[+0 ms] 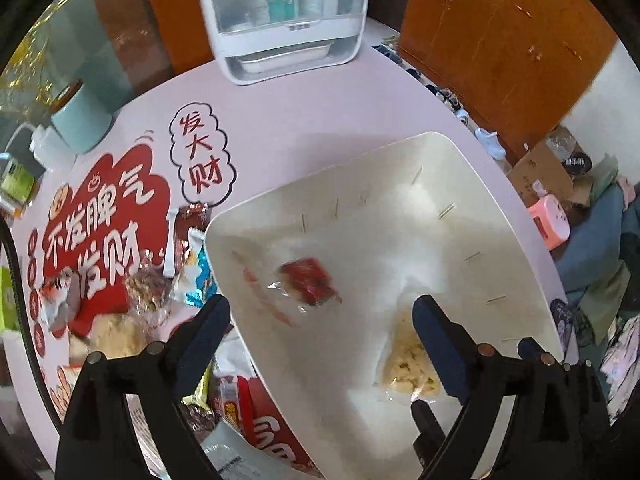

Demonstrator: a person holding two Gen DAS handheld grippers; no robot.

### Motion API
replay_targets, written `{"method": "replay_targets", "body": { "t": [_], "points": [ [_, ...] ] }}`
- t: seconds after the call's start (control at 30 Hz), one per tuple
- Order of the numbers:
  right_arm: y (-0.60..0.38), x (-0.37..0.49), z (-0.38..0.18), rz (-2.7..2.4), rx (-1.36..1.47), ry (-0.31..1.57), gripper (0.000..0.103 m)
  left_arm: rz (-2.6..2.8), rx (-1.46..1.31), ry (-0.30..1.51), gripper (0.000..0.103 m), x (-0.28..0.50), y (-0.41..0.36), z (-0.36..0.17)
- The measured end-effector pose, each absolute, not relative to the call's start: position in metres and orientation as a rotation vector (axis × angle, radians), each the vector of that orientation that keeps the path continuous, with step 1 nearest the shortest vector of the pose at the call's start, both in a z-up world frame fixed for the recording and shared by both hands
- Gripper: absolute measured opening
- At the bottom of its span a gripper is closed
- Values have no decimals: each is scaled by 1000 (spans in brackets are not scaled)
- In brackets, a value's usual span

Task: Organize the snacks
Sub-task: 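Carry both bags over the white bin and release them inside, then grasp the large blue-printed bag with the right gripper while the left grasps the clear printed bag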

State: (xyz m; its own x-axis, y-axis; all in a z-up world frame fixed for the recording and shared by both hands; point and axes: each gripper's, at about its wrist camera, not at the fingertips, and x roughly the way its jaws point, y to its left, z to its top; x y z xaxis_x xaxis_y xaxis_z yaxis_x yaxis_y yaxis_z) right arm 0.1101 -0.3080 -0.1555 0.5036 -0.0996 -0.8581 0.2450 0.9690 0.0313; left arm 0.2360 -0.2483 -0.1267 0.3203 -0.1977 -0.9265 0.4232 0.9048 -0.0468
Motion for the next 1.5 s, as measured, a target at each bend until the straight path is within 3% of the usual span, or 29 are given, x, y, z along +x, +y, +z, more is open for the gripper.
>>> {"method": "replay_targets", "body": {
  "t": [0.4, 1.1, 1.3, 1.5],
  "points": [
    [-297, 96, -142, -165, 199, 1005, 95, -330, 218, 1090, 95, 203, -194, -89],
    [-228, 59, -43, -40, 220, 740, 95, -119, 159, 894, 97, 129, -8, -13],
    [-191, 55, -24, 9, 230, 752, 95, -108, 172, 823, 101, 125, 34, 10],
    [-154, 60, -44, -2, 263, 863, 95, -132, 247, 809, 101, 129, 49, -2]
  ]
}}
